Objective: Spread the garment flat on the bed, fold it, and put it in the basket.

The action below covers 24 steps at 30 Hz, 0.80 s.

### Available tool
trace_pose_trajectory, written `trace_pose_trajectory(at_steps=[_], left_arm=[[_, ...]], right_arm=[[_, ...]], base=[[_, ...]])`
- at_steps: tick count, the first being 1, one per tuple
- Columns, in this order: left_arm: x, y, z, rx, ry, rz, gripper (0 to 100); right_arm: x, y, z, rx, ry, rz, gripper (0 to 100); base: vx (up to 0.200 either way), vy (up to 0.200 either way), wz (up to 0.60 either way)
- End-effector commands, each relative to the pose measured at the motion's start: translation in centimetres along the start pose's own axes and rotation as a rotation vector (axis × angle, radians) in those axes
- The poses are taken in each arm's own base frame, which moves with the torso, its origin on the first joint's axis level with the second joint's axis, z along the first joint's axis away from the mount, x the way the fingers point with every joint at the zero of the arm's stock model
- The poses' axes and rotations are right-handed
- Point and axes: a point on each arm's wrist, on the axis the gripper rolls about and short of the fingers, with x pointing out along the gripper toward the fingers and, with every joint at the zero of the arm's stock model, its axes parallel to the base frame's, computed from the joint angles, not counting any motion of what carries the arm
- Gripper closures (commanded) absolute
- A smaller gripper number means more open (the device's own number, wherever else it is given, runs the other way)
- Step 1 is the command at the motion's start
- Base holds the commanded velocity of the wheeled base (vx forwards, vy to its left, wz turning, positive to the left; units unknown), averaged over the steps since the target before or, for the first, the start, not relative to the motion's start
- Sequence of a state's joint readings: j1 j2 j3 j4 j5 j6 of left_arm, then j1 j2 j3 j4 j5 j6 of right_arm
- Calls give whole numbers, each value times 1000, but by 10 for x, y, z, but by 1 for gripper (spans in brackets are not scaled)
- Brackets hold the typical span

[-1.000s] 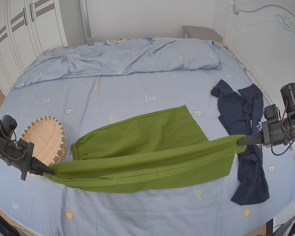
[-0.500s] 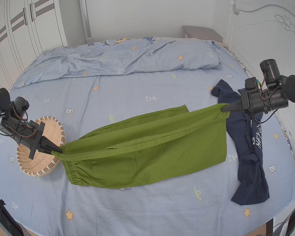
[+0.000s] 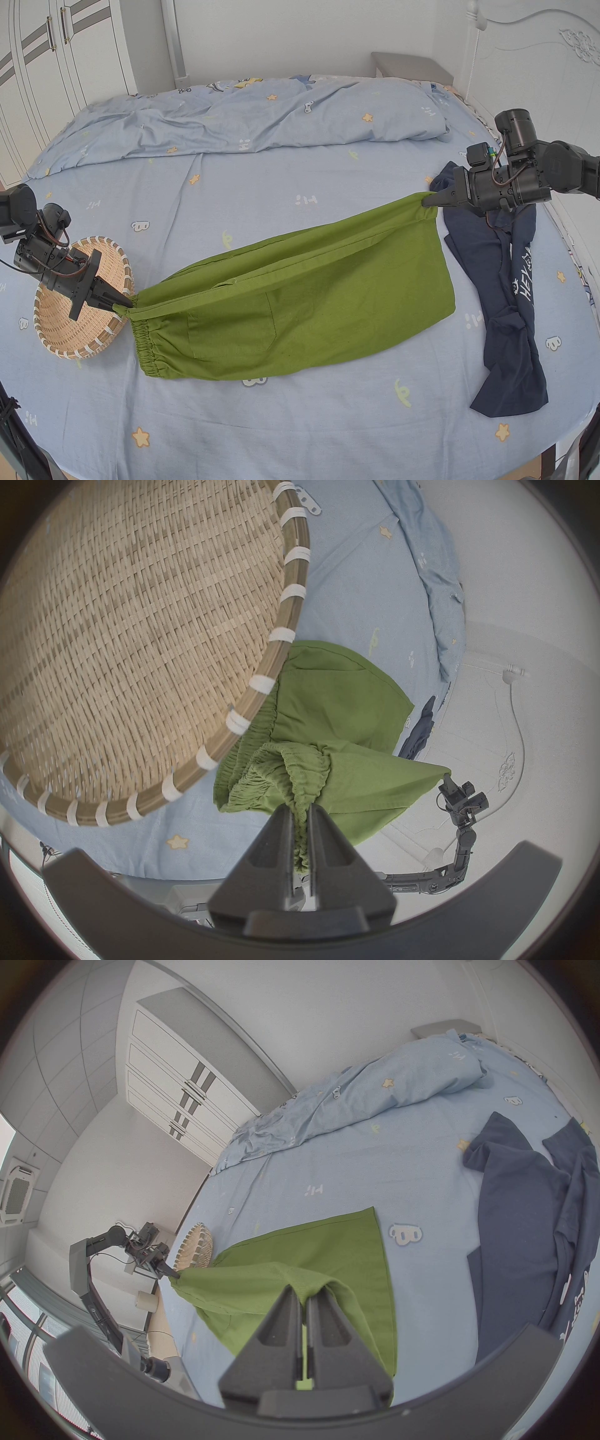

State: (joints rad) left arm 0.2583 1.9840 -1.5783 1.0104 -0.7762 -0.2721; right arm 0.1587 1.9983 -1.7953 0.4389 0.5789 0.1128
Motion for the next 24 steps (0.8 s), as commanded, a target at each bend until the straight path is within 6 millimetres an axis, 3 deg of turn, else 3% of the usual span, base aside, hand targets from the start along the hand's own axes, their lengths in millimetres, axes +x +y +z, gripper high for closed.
trace_pose_trajectory(at_steps=[1,24], left_arm=[[9,7,15,-20,13,6,100],[20,13,35,-23,12,7,100]], right_arm=[[19,-3,2,-10,8,-19,100],[67,-41,0,-24,-29,-34,100]], base=[[0,0,0],[0,0,0]])
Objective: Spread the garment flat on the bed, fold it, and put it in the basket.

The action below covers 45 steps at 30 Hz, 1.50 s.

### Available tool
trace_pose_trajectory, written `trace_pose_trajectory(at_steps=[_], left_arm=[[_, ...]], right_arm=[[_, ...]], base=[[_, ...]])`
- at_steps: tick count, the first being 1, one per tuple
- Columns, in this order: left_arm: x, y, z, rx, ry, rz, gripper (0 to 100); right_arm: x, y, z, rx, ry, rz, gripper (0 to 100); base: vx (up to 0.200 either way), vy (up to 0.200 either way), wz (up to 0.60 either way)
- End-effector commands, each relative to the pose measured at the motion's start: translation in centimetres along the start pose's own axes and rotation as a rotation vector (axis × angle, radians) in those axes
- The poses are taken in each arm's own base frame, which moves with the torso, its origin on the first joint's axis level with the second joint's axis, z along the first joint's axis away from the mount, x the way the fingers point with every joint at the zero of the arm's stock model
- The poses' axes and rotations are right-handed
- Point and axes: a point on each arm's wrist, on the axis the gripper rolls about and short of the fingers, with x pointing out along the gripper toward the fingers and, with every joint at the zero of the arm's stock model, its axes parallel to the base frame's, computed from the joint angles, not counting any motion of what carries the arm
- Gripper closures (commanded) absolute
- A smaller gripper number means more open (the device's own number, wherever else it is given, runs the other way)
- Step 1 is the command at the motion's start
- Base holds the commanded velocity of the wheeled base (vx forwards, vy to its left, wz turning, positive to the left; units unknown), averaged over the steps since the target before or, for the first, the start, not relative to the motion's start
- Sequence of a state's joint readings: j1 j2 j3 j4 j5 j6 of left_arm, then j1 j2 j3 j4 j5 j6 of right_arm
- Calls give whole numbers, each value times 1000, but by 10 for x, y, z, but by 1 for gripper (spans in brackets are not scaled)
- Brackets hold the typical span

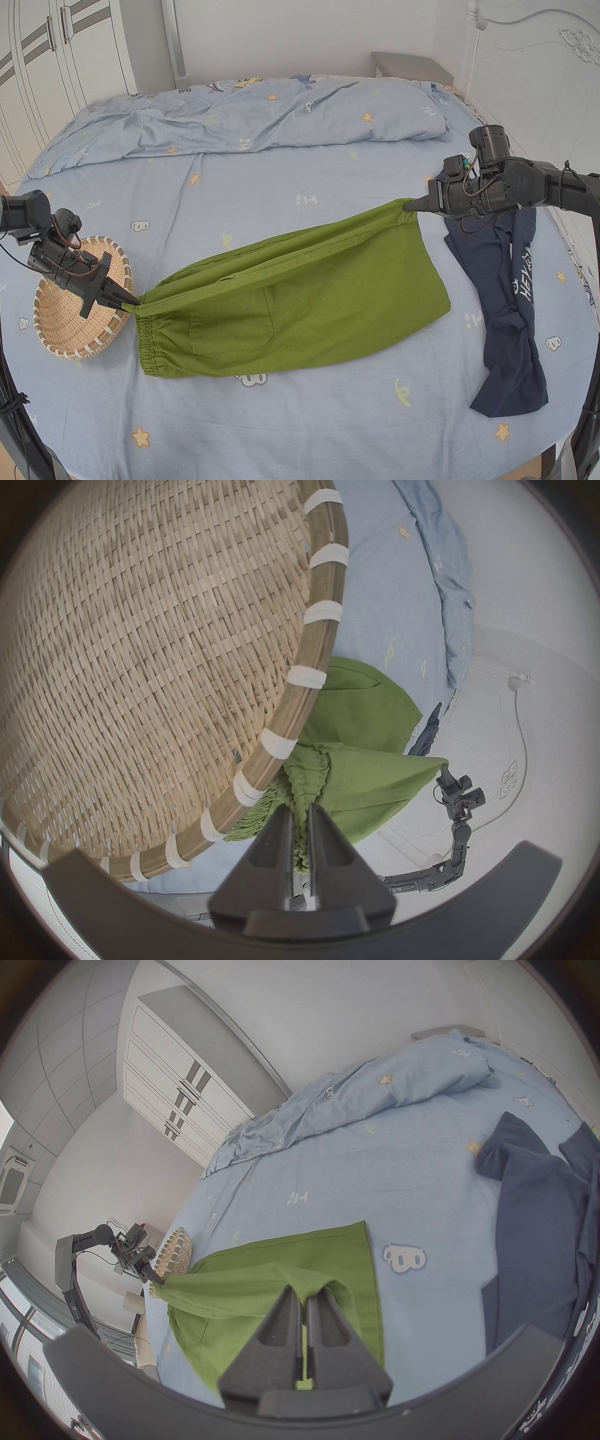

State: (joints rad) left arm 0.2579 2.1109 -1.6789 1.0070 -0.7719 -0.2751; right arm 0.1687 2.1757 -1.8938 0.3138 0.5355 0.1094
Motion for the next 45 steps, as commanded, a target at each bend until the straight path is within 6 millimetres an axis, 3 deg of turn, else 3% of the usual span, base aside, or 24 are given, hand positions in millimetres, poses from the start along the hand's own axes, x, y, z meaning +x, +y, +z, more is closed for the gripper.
trace_pose_trajectory(at_steps=[1,22,23,30,35,40,45], left_arm=[[0,2,4,-3,-4,-2,100],[9,2,14,22,-16,-5,100],[9,2,14,22,-16,-5,0],[7,-4,11,42,-23,-13,0],[-7,-16,0,77,-54,-25,0],[-27,-39,-26,122,-84,-41,0],[-30,-50,-43,151,-78,-47,0]], right_arm=[[12,-9,-5,9,11,-4,100],[22,-15,-8,8,5,-10,100],[22,-15,-8,8,5,-10,0],[26,-20,-13,22,25,-13,0],[24,-19,-16,27,33,-12,0],[8,-8,-14,26,27,-7,0],[-6,0,-17,28,31,-6,0]], base=[[0,0,0],[0,0,0],[0,0,0],[0,0,0],[0,0,0],[0,0,0],[0,0,0]])
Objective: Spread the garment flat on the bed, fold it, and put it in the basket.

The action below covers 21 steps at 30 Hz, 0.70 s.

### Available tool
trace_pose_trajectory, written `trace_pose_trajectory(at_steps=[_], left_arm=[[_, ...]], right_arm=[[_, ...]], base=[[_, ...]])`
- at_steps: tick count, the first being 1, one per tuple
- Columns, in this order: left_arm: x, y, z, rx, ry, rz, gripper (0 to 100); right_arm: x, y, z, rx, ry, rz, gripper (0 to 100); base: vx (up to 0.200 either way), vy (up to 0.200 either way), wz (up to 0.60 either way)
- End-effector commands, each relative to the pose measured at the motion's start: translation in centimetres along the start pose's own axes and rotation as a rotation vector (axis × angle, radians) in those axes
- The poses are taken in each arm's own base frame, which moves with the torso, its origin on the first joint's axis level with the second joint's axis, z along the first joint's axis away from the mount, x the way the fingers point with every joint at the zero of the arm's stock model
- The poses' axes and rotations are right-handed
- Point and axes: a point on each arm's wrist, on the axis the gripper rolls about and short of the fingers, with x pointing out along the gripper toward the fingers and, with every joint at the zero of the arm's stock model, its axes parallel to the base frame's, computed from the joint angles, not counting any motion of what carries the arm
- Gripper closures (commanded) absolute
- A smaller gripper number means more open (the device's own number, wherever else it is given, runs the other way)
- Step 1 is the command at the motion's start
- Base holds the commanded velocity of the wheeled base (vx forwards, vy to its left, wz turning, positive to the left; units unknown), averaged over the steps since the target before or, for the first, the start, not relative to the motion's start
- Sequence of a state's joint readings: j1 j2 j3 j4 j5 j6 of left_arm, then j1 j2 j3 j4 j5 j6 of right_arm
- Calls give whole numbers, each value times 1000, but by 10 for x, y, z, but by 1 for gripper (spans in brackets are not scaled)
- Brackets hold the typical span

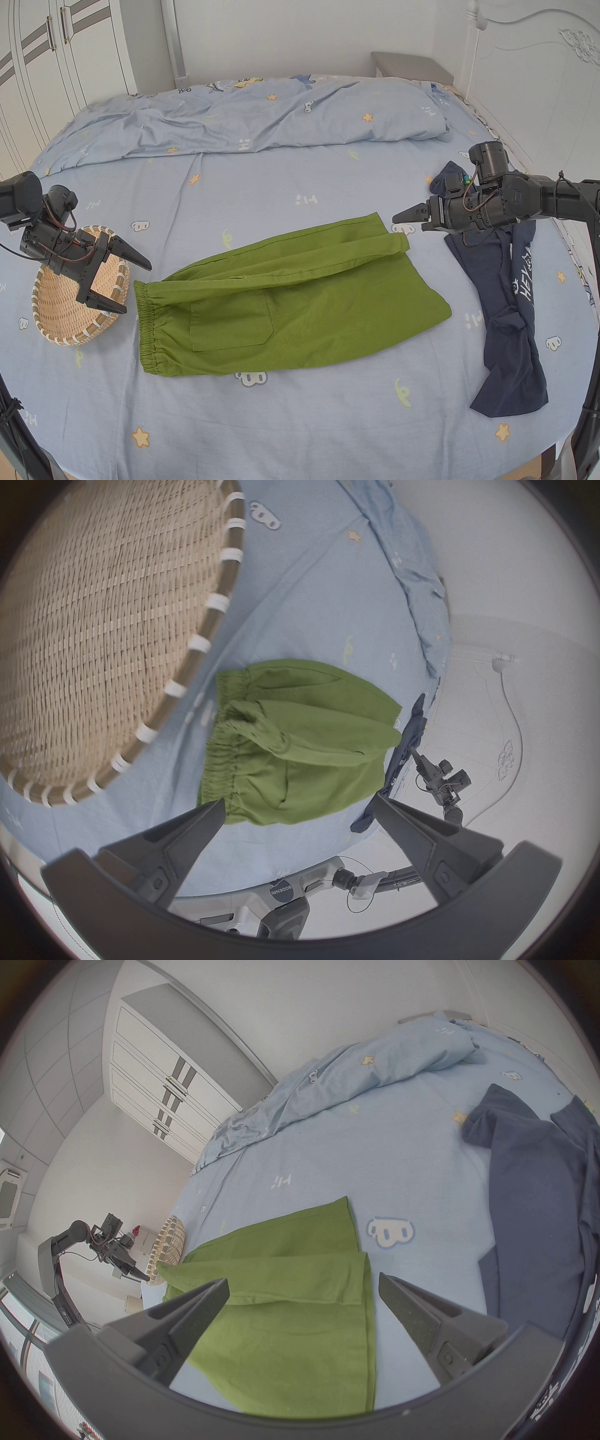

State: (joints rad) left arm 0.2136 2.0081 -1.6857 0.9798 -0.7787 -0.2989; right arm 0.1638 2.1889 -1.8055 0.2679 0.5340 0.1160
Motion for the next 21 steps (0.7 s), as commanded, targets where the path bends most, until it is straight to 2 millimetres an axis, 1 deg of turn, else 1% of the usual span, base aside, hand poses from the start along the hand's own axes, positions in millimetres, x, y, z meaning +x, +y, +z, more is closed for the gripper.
trace_pose_trajectory(at_steps=[1,3,5,7,8,9,10,11,12,13,14,15,16,17,21], left_arm=[[-16,-22,-25,54,-21,-16,0],[-18,-32,-35,82,-15,-22,0],[-12,-40,-44,110,13,-28,0],[-12,-40,-44,110,13,-28,0],[15,-55,-52,171,90,-36,0],[18,-57,-52,184,95,-39,0],[36,-66,-51,217,116,-49,0],[36,-66,-51,217,116,-49,0],[60,-74,-45,228,130,-61,0],[65,-76,-43,230,126,-65,0],[76,-82,-38,239,108,-78,0],[84,-82,-33,242,95,-79,0],[84,-82,-33,242,95,-79,0],[98,-80,-25,251,70,-52,0],[115,-89,-19,277,26,17,0]], right_arm=[[-23,15,0,-9,-16,5,0],[-31,18,-4,-7,-20,7,0],[-35,19,-8,-11,-28,11,0],[-35,19,-8,-11,-28,11,0],[-35,20,-11,-24,-50,22,0],[-36,20,-11,-27,-55,22,0],[-38,21,-10,-24,-65,23,0],[-38,21,-10,-24,-65,23,0],[-45,25,-9,-21,-74,24,0],[-46,26,-9,-22,-77,24,0],[-50,28,-9,-26,-83,25,0],[-54,30,-9,-28,-86,25,0],[-54,30,-9,-28,-86,25,0],[-61,34,-9,-33,-95,27,0],[-71,41,-11,-40,-103,30,0]], base=[[0,0,0],[0,0,0],[0,0,0],[0,0,0],[0,0,0],[0,0,0],[0,0,0],[0,0,0],[0,0,0],[0,0,0],[0,0,0],[0,0,0],[0,0,0],[0,0,0],[0,0,0]])
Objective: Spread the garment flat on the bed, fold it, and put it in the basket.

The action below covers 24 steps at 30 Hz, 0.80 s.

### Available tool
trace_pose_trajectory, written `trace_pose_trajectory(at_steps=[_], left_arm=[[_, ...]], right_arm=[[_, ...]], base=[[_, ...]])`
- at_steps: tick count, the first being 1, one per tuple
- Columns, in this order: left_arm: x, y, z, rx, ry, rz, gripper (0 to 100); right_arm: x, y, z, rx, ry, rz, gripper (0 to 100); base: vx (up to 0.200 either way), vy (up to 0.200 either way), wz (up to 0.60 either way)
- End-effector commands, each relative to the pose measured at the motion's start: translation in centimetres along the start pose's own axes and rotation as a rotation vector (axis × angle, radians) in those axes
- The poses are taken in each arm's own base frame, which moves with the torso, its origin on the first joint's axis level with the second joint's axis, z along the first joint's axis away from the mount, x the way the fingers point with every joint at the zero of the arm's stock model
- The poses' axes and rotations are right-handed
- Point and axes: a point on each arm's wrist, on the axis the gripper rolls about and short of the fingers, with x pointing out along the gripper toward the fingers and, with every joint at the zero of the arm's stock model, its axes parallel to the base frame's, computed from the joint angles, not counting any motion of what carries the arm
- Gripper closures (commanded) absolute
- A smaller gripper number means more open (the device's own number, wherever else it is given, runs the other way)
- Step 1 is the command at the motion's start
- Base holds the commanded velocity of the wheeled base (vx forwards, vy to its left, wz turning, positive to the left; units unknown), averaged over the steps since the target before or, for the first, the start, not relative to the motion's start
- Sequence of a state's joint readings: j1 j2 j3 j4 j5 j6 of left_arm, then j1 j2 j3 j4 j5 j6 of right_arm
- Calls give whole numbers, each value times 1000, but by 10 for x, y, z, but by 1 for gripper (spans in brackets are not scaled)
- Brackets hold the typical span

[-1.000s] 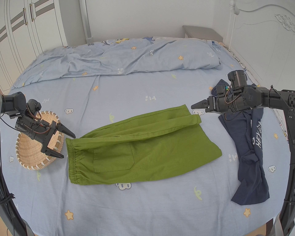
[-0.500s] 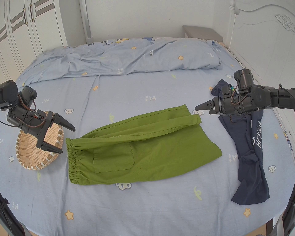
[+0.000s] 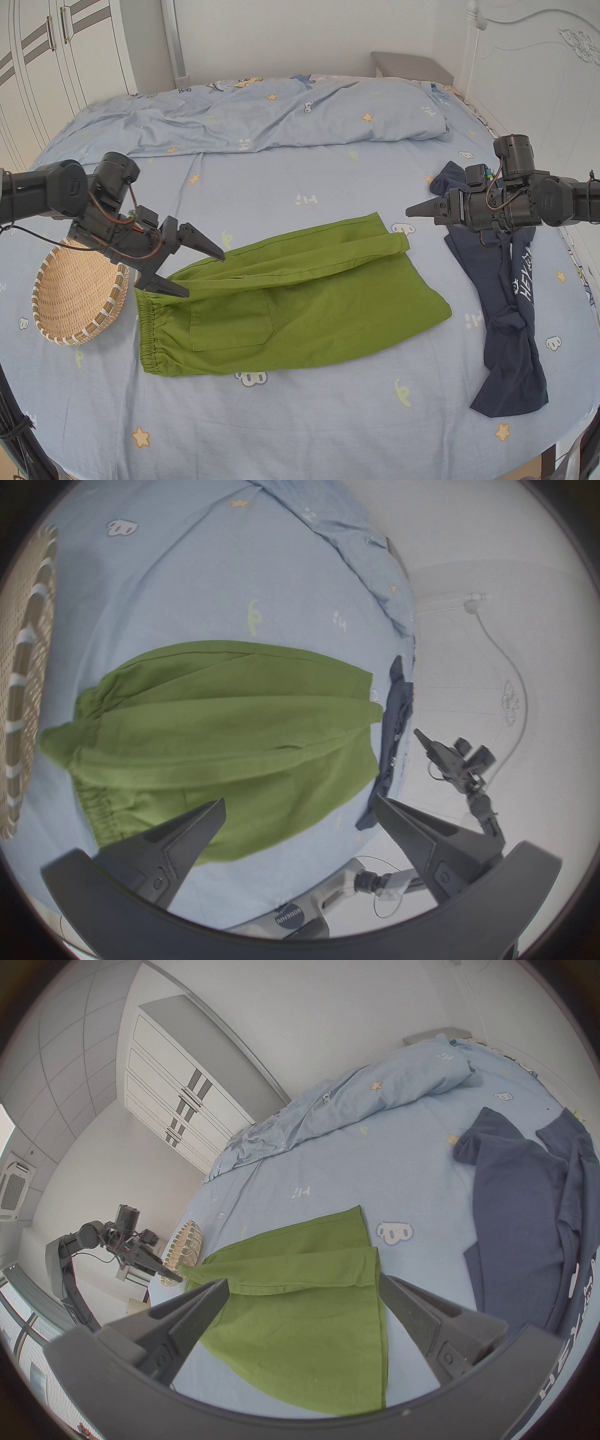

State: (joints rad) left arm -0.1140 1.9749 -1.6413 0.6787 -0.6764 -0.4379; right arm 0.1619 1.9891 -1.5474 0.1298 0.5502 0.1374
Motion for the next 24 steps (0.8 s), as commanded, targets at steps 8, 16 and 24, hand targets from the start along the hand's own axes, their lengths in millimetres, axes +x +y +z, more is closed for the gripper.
trace_pose_trajectory(at_steps=[8,16,24], left_arm=[[57,0,29,-22,6,40,0],[57,8,51,-87,-59,32,0],[47,35,75,-192,-128,38,0]], right_arm=[[-36,21,-8,-18,-29,4,0],[-37,21,-15,-28,-52,5,0],[-40,23,-19,-30,-51,7,0]], base=[[0,0,0],[0,0,0],[0,0,0]])
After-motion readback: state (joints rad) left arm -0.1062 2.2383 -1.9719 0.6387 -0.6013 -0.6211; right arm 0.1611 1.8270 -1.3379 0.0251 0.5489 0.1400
